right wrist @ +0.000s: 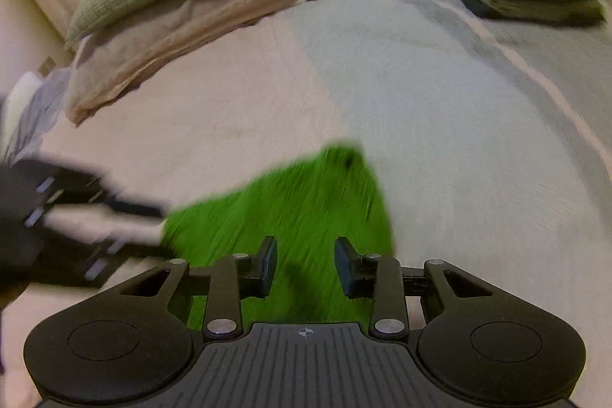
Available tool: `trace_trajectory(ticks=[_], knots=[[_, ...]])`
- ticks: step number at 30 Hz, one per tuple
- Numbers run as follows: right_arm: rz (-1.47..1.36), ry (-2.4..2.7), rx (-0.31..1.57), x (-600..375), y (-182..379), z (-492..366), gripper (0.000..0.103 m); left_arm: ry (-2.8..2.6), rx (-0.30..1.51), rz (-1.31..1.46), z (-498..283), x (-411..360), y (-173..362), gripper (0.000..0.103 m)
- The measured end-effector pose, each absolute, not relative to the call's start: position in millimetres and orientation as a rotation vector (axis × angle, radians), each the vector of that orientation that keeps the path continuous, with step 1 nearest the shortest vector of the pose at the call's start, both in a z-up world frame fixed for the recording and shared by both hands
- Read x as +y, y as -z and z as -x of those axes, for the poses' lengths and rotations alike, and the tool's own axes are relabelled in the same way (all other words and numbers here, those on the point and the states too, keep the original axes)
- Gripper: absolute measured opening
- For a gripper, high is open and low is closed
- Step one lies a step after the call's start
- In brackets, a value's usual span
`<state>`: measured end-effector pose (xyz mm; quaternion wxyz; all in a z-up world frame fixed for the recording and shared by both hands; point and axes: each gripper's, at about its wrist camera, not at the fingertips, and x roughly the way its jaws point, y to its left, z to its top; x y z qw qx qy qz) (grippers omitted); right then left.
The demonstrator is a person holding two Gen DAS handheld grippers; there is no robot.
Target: Fold clothes
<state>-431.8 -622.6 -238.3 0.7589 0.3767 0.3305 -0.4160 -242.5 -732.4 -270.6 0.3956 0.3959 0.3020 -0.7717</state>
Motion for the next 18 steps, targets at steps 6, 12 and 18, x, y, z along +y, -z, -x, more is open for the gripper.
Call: trace_trajectory(ticks=[6,12,18], knots=[[-0.867,0.909,0.822,-526,273,432,0.031,2.013,0.693,-1.133,277,-737,308,0.038],[-0.867,0.966,0.786,-497,268,445,0.031,2.041,0.664,-1.181,270,-738,316,0.038],[-0.893,1.071,0.822,-487,264,439,0.032,1.956,0.593,-1.245,245,-722,297,0.034]])
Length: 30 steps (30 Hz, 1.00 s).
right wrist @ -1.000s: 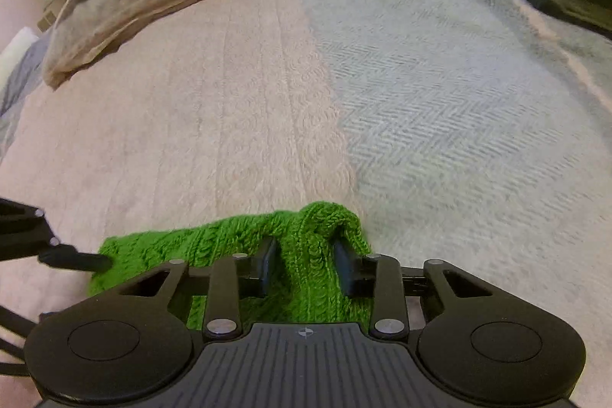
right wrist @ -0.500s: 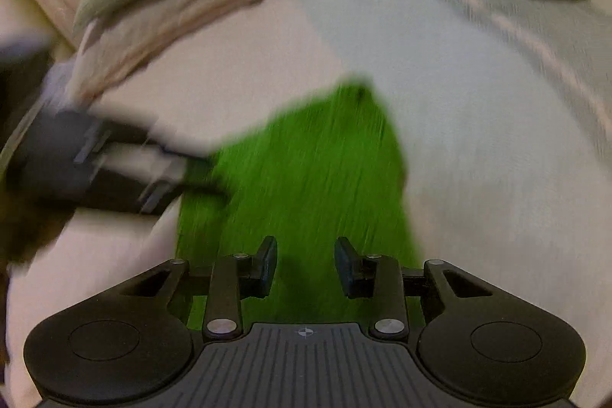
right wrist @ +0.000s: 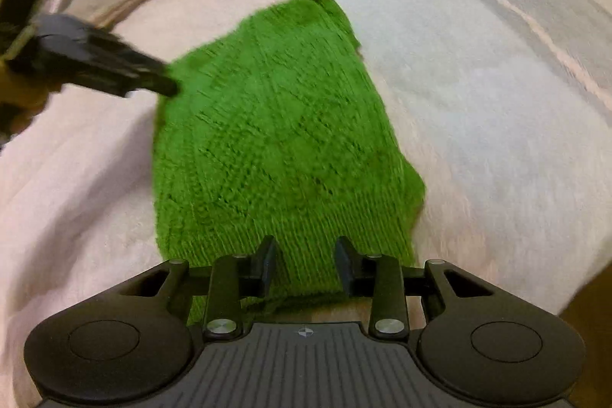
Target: Fold clothes
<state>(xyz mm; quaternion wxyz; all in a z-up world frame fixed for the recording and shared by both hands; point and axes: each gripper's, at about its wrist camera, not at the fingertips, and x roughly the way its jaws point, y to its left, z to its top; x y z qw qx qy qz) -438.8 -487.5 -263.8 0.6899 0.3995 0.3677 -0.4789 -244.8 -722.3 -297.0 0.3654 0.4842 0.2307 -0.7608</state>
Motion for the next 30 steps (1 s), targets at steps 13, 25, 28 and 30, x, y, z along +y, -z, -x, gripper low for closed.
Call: trace_trajectory(ticks=[13,25,28,30], knots=[[-0.966,1.228,0.811,-418,193,394,0.062,1.953,0.584,-1.259,197,-644,227,0.033],[-0.905,1.258,0.812,-378,160,342,0.063,1.964,0.549,-1.199,154,-608,186,0.033],[-0.861,1.253,0.852,-377,162,334,0.067,1.975,0.543,-1.197,152,-608,184,0.034],[-0.809,1.244,0.897,-379,168,328,0.071,1.992,0.504,-1.208,152,-608,185,0.046]])
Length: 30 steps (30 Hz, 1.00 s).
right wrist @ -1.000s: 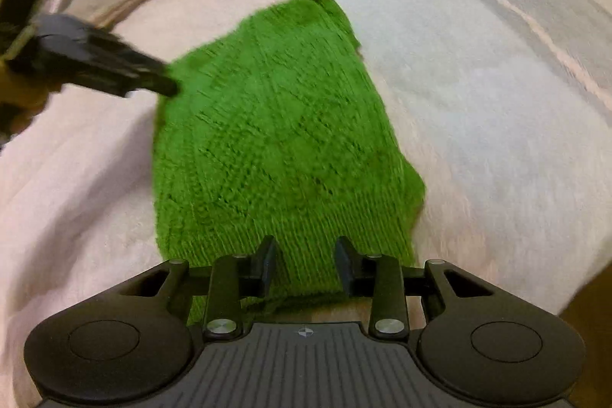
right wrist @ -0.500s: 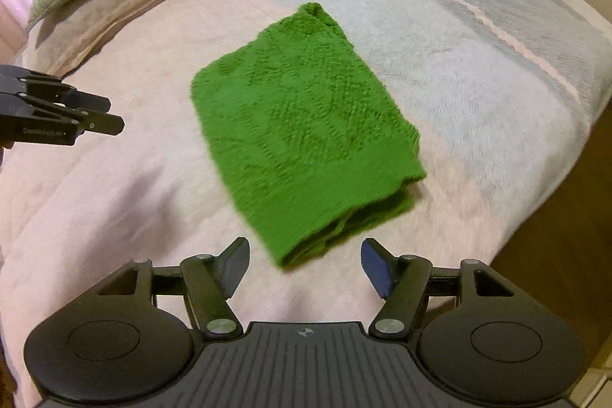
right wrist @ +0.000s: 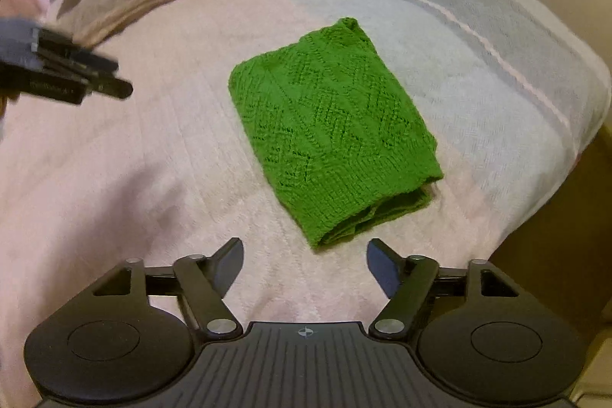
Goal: Fold clothes
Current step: 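Grasp the folded vest end with the left gripper while the right gripper grasps the opposite end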
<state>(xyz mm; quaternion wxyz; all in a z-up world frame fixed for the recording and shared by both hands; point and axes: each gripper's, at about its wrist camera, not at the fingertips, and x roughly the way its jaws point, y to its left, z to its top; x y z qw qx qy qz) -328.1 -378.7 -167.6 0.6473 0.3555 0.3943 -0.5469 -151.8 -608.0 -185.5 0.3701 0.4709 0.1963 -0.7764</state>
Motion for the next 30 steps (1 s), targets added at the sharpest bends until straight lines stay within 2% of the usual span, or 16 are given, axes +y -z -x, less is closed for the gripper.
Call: trace_trajectory(ticks=[3,9,15,19,21,26,28,30], knots=[[-0.694,1.209,0.972,-381,178,315,0.074,2.056,0.378,-1.227,153,-605,192,0.066],[-0.496,1.147,1.058,-396,214,288,0.074,2.200,-0.100,-1.366,173,-591,223,0.078],[-0.338,1.135,1.131,-411,268,272,0.074,2.312,-0.417,-1.451,187,-587,267,0.082],[-0.224,1.148,1.184,-421,305,265,0.074,2.342,-0.503,-1.472,193,-597,295,0.082],[-0.156,1.147,1.212,-423,319,263,0.074,2.359,-0.541,-1.484,196,-602,308,0.086],[0.027,1.104,1.305,-420,344,266,0.073,2.395,-0.718,-1.504,203,-608,331,0.087],[0.061,1.112,1.341,-423,346,274,0.067,2.391,-0.817,-1.512,205,-608,338,0.088],[0.015,1.108,1.333,-430,339,286,0.047,2.374,-0.934,-1.505,207,-608,345,0.091]])
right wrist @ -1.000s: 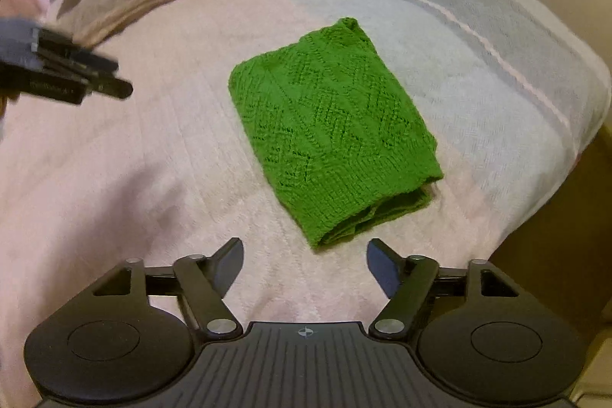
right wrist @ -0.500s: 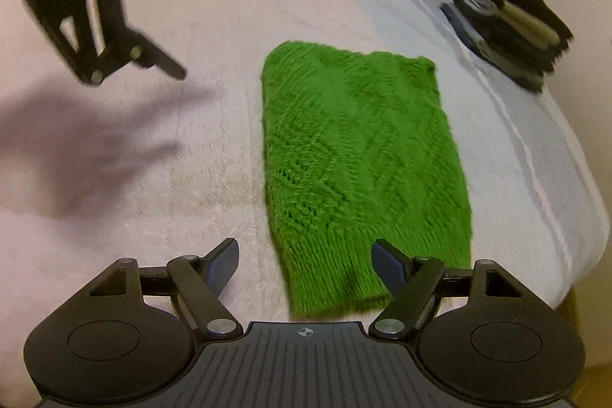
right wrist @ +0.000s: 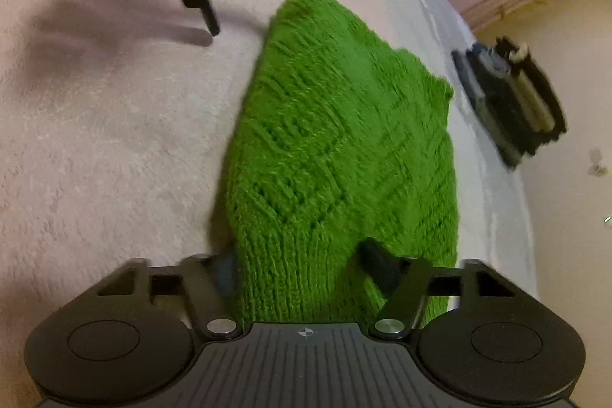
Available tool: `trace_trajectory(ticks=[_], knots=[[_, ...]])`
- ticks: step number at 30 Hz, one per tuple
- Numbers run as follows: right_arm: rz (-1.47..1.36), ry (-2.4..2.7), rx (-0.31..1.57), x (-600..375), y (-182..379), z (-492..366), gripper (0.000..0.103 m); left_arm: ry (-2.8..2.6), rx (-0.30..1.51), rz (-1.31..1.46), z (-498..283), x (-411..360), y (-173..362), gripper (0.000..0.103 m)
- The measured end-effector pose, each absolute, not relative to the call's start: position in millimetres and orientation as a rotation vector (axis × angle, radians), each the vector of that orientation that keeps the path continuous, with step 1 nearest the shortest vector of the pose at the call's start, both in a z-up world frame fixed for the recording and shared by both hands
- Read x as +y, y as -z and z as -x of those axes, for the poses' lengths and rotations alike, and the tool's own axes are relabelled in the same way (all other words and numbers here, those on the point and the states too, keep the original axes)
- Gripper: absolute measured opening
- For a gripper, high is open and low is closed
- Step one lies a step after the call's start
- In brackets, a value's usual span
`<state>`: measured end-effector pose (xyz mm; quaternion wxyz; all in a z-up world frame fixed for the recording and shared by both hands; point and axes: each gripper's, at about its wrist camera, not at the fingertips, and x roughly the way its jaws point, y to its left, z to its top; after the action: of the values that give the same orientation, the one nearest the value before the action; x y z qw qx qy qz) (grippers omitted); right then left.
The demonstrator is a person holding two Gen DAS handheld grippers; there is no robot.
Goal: Fold clothes
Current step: 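Grasp the folded vest end with the left gripper while the right gripper grasps the opposite end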
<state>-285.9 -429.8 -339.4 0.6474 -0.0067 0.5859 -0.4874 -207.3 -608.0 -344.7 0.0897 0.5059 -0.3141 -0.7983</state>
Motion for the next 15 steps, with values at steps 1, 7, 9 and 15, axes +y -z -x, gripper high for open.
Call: trace_trajectory(ticks=[1,7,9,15], knots=[[-0.014,1.104,1.312,-431,332,291,0.039,2.371,-0.988,-1.503,209,-608,348,0.091],[-0.097,1.114,1.231,-430,278,317,0.024,2.327,-1.293,-1.447,222,-607,359,0.091],[-0.121,1.113,1.226,-431,268,328,0.024,2.314,-1.352,-1.433,227,-611,361,0.091],[-0.125,1.087,1.242,-430,261,344,0.024,2.303,-1.424,-1.444,244,-618,369,0.080]])
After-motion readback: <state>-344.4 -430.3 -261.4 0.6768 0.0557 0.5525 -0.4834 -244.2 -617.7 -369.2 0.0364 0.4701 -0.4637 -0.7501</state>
